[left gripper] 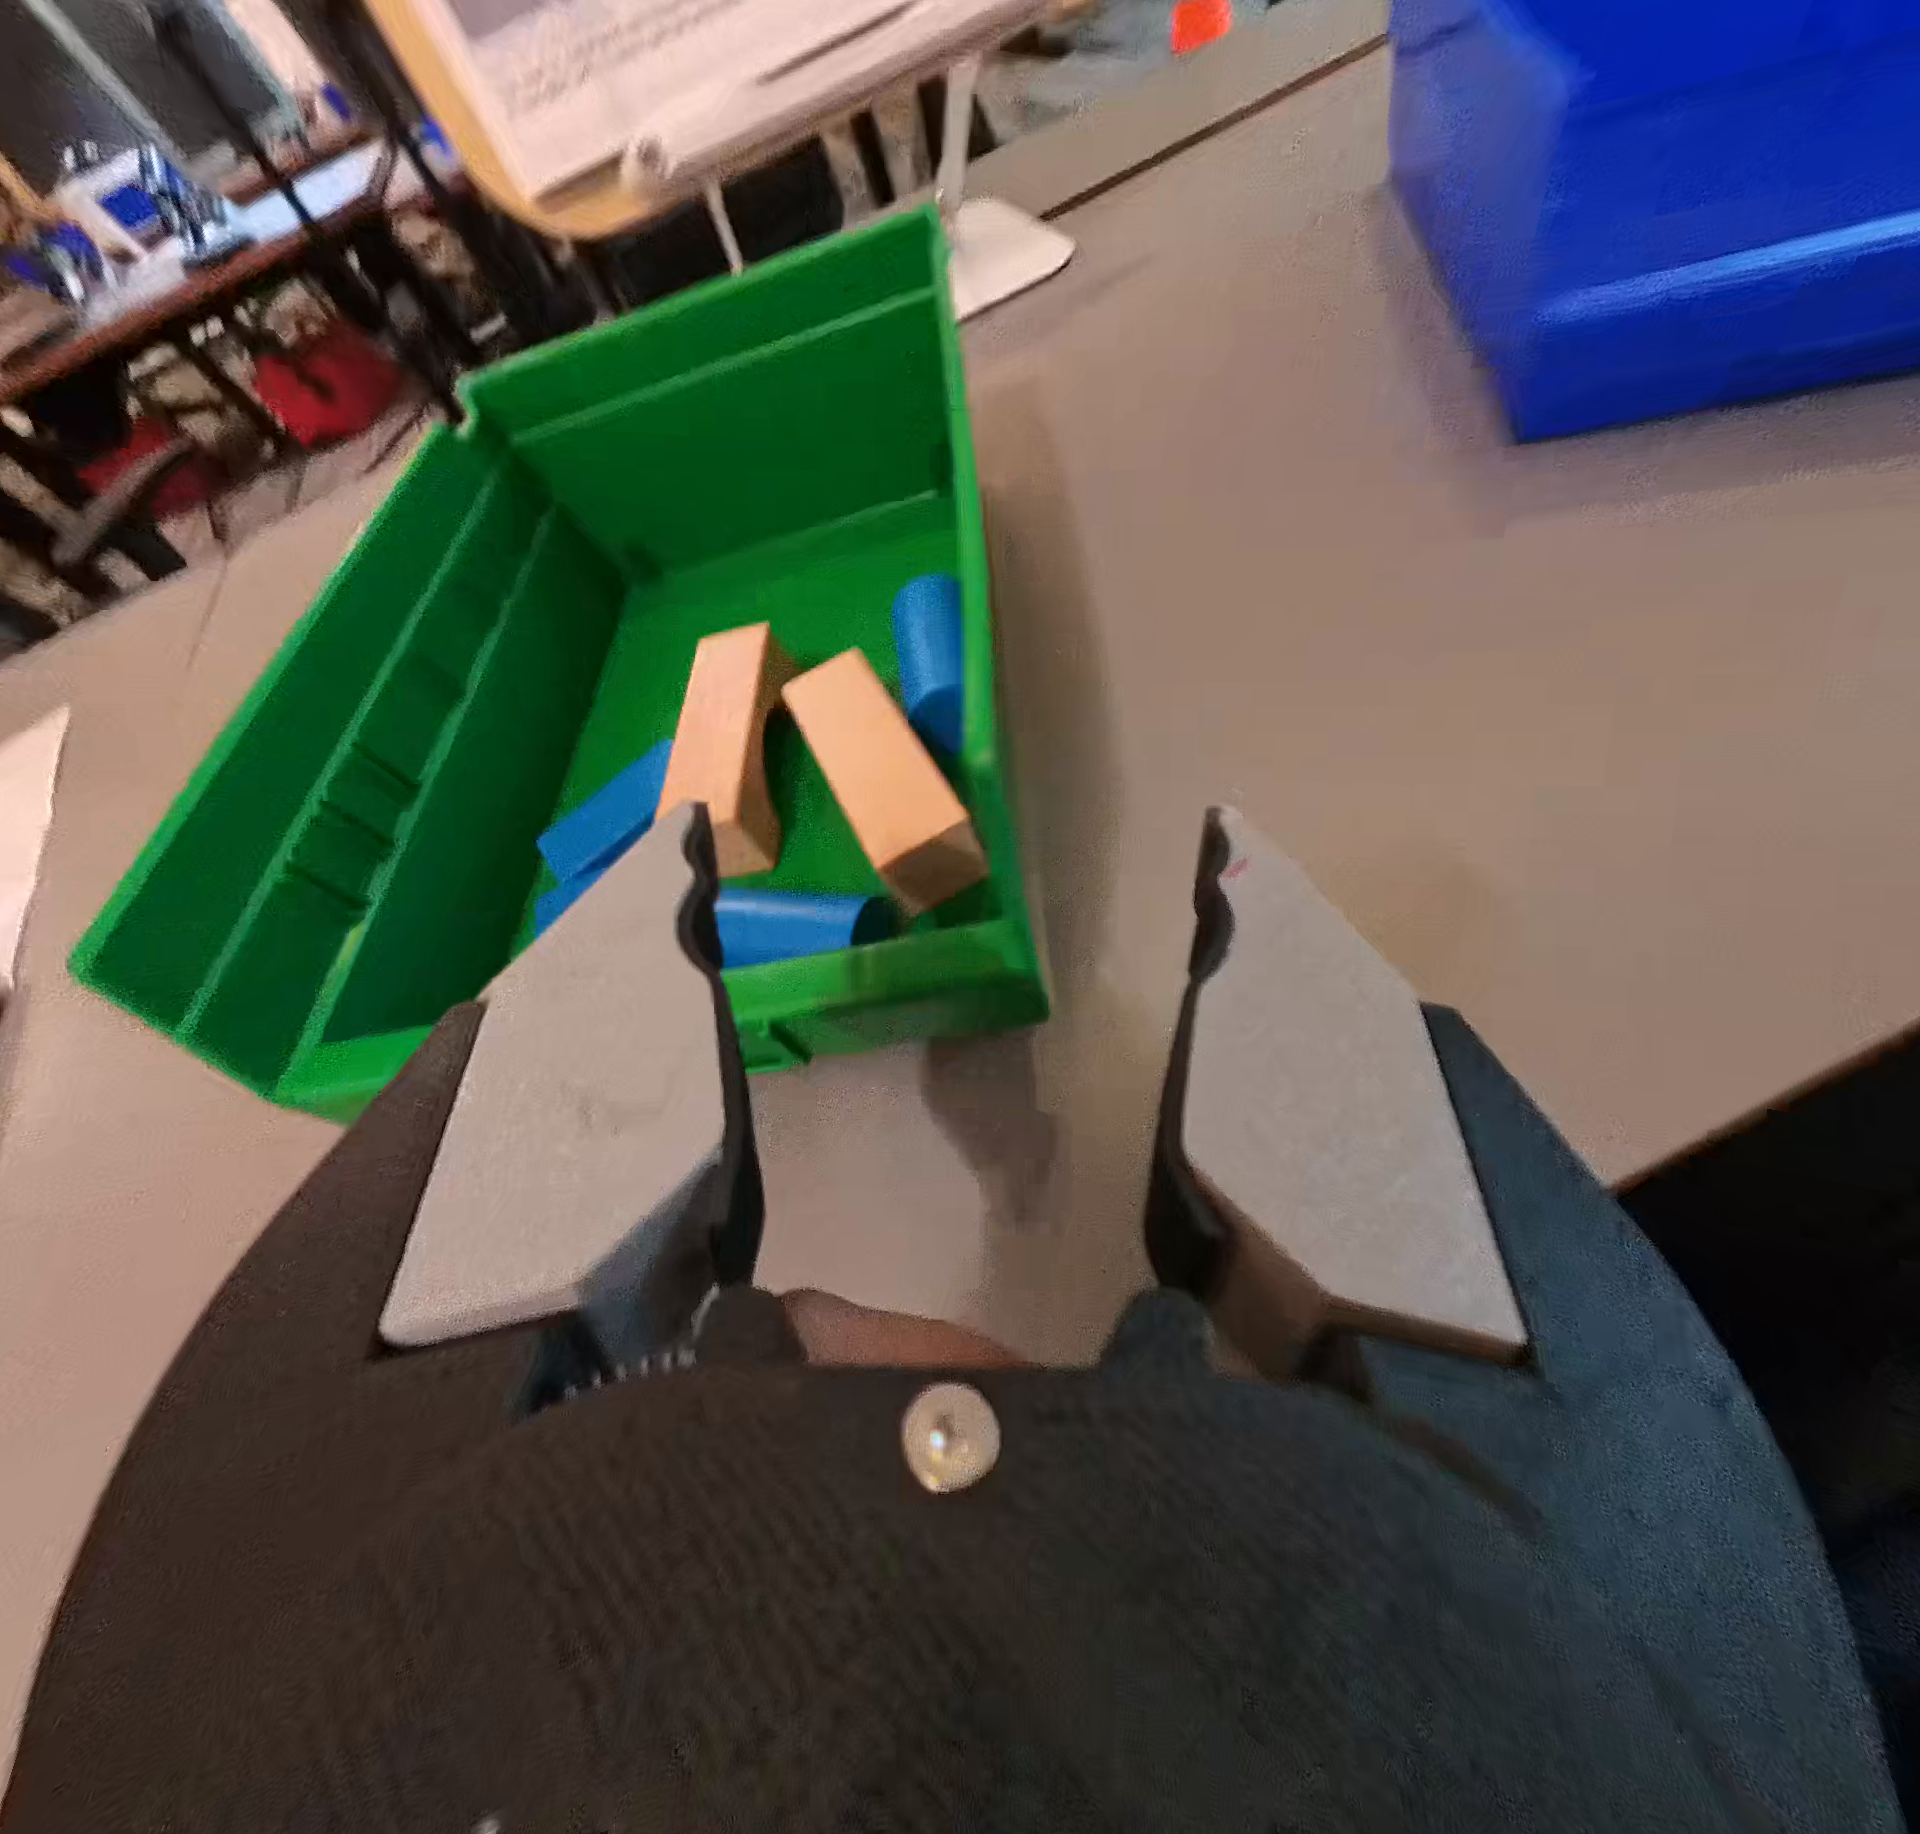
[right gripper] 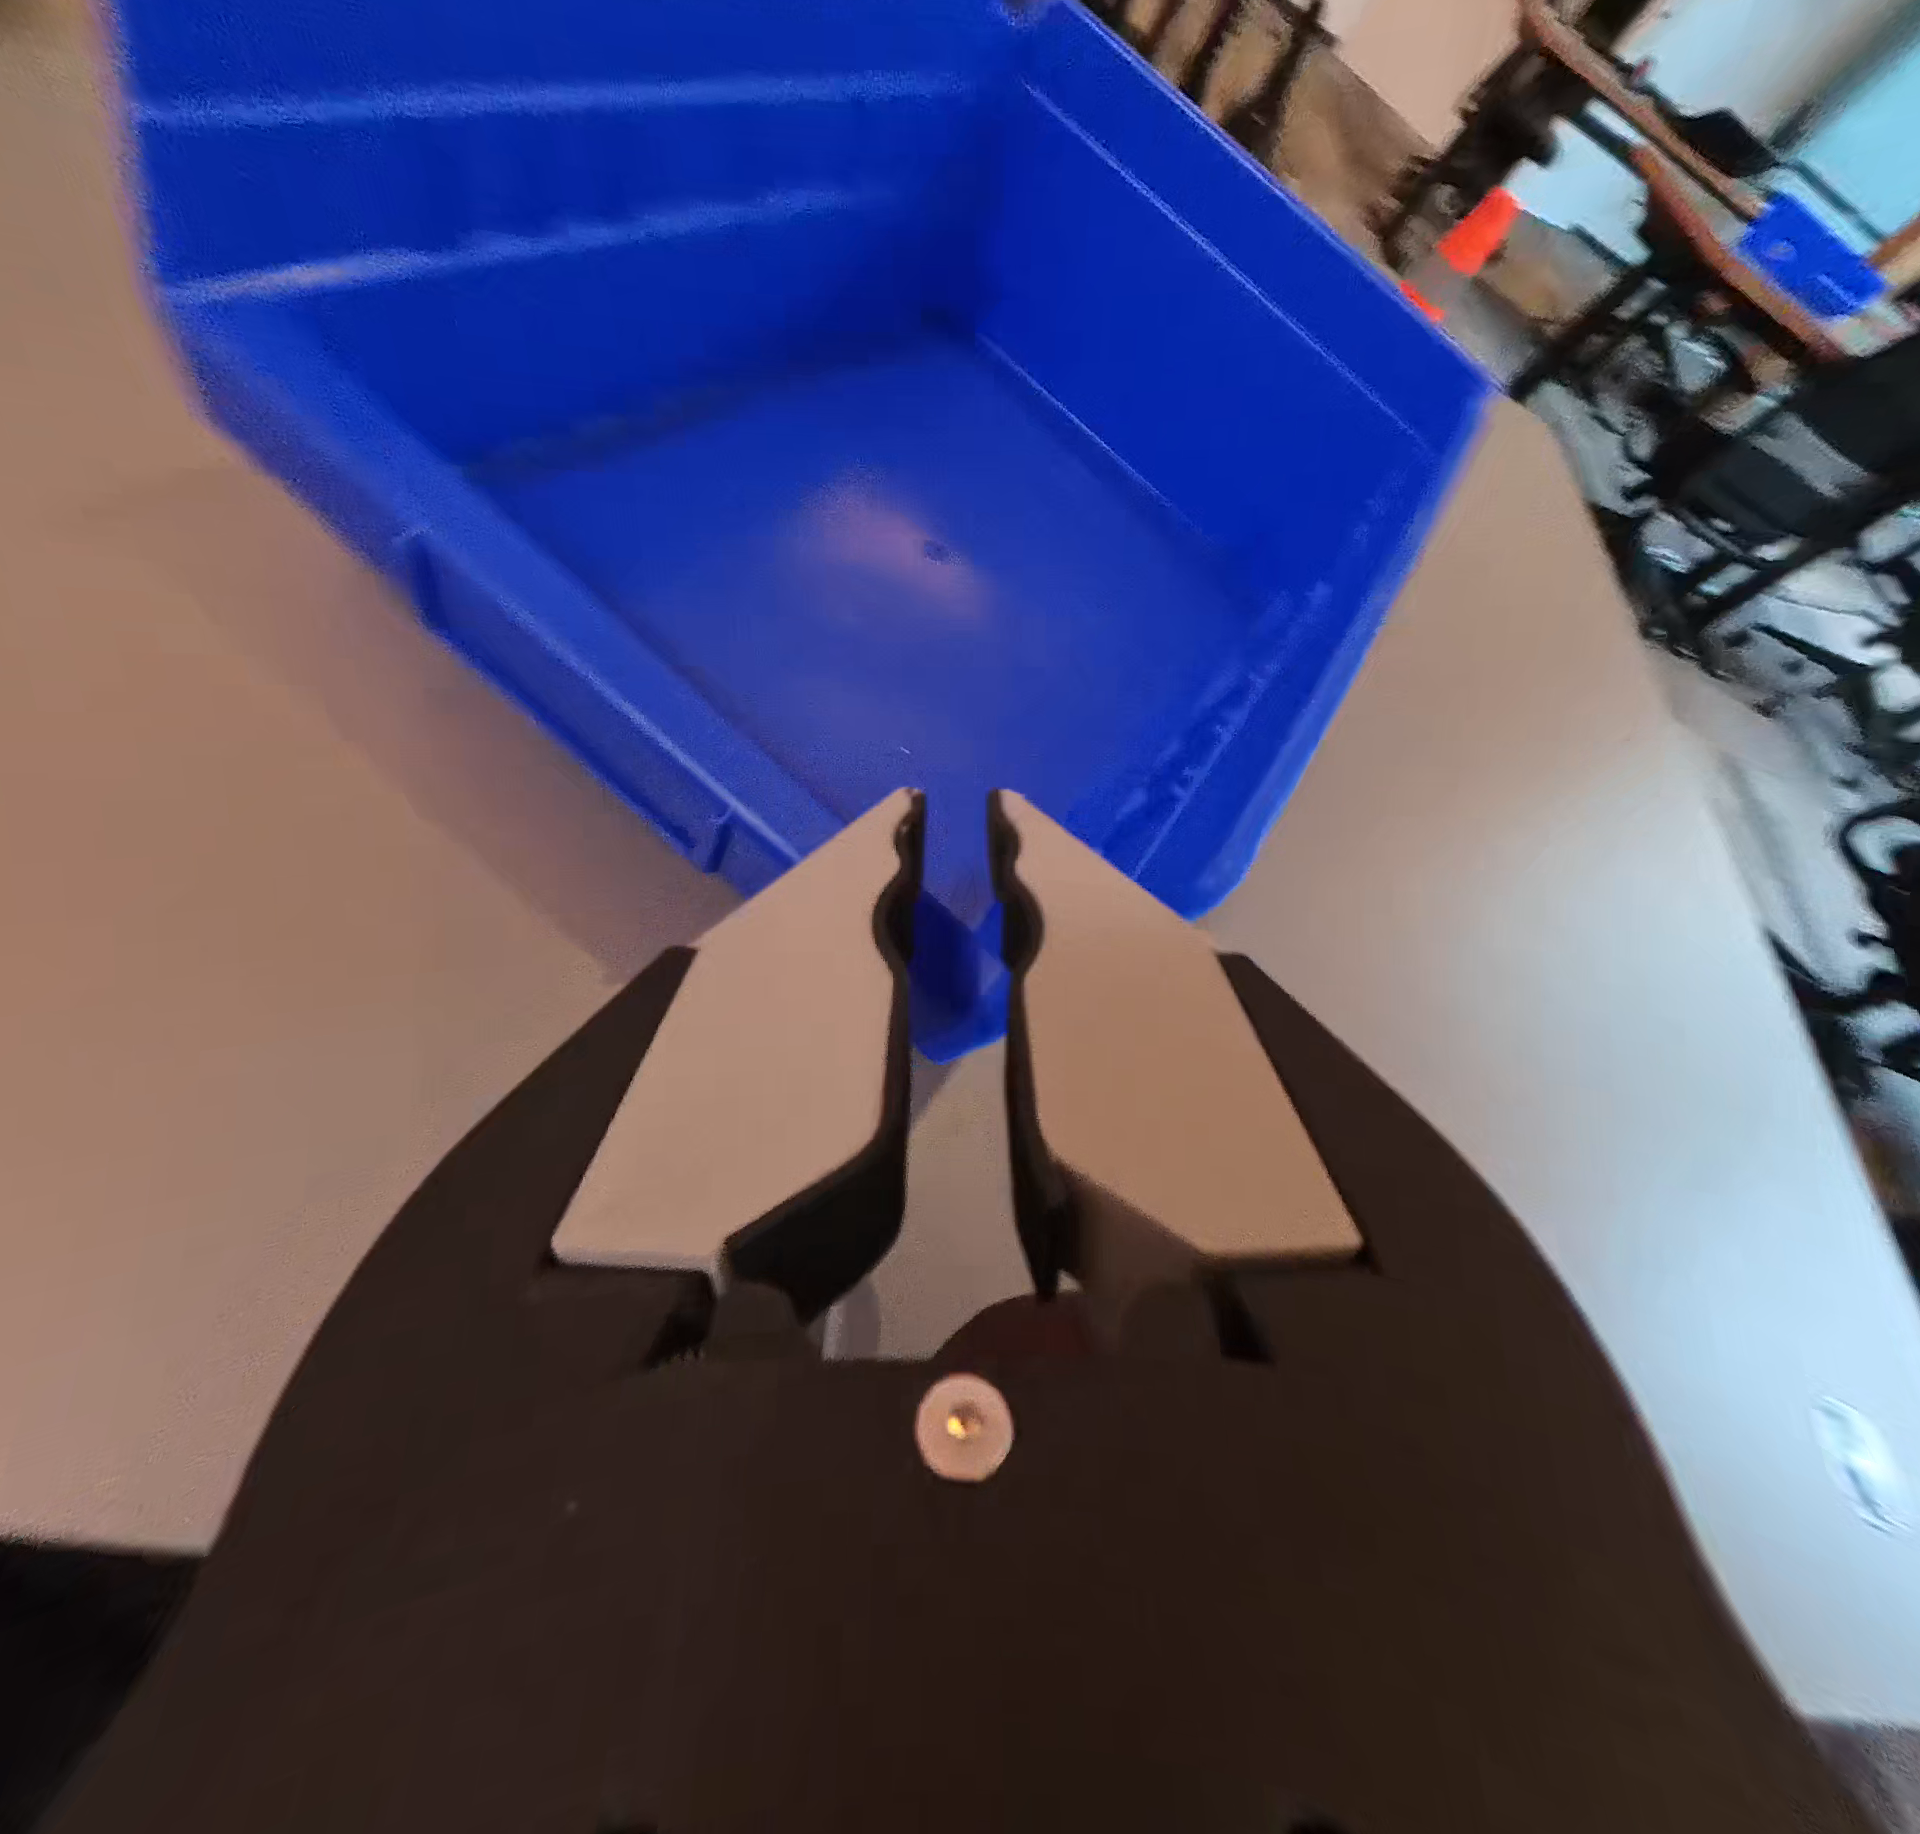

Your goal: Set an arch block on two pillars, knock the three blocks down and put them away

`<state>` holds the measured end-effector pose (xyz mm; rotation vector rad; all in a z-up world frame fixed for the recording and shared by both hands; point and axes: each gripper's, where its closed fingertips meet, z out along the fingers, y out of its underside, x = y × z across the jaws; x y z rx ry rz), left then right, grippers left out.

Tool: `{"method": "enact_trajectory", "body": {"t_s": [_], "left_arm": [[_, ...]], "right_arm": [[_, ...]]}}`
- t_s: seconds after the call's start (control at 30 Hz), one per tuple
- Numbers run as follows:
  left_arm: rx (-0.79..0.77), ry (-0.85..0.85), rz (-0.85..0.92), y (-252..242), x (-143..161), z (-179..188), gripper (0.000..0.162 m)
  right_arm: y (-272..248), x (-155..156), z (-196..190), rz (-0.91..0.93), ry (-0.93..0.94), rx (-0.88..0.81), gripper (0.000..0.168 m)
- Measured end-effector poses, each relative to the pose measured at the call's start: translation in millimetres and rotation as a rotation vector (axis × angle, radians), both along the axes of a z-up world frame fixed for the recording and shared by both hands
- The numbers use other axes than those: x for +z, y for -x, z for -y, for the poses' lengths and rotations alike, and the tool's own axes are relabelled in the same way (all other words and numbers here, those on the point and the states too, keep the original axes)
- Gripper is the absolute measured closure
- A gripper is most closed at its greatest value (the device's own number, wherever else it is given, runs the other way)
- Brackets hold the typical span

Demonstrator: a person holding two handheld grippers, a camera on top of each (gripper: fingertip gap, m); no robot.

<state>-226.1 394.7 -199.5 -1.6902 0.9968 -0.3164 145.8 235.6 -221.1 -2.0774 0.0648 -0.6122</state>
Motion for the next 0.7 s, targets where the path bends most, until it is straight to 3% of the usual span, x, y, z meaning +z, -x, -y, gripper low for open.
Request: {"method": "enact_trajectory", "body": {"t_s": [0.13,0.2,0.23,0.27,0.3,0.37,0.53,0.6,0.63,0.7], "left_arm": [[-0.003,0.037,0.007,-20.6,-19.0,-19.6,0.074],[0.020,0.015,-0.007,-36.1,-22.1,-31.6,0.086],[0.037,-0.033,-0.029,-42.1,-19.4,-38.7,0.095],[0.023,-0.064,-0.062,-49.3,-18.4,-41.5,0.136],[0.005,-0.053,-0.077,-56.2,-19.1,-43.1,0.153],[0.031,-0.012,-0.055,-60.5,-19.2,-51.5,0.157],[0.123,-0.016,-0.035,-38.8,-18.8,-61.6,0.157],[0.169,-0.030,-0.033,-26.7,-18.4,-66.1,0.157],[0.198,-0.032,-0.029,-21.3,-18.2,-69.5,0.157],[0.242,-0.049,-0.034,-15.5,-18.4,-78.1,0.157]], "right_arm": [[-72.3,-7.4,26.7,-0.121,0.002,-0.152,0.134],[-38.5,2.8,15.8,-0.277,-0.066,0.033,0.119],[-16.5,12.3,8.7,-0.330,-0.120,0.119,0.116],[4.9,18.5,2.2,-0.357,-0.144,0.199,0.112],[22.4,20.8,-3.3,-0.364,-0.142,0.257,0.109],[40.8,20.4,-14.0,-0.332,-0.130,0.288,0.107],[41.7,2.3,-40.9,-0.275,-0.086,0.232,0.113],[22.6,-0.9,-46.4,-0.206,-0.092,0.150,0.135],[18.7,0.7,-48.8,-0.178,-0.102,0.147,0.136],[12.9,-1.9,-52.0,-0.178,-0.096,0.120,0.162]]}}
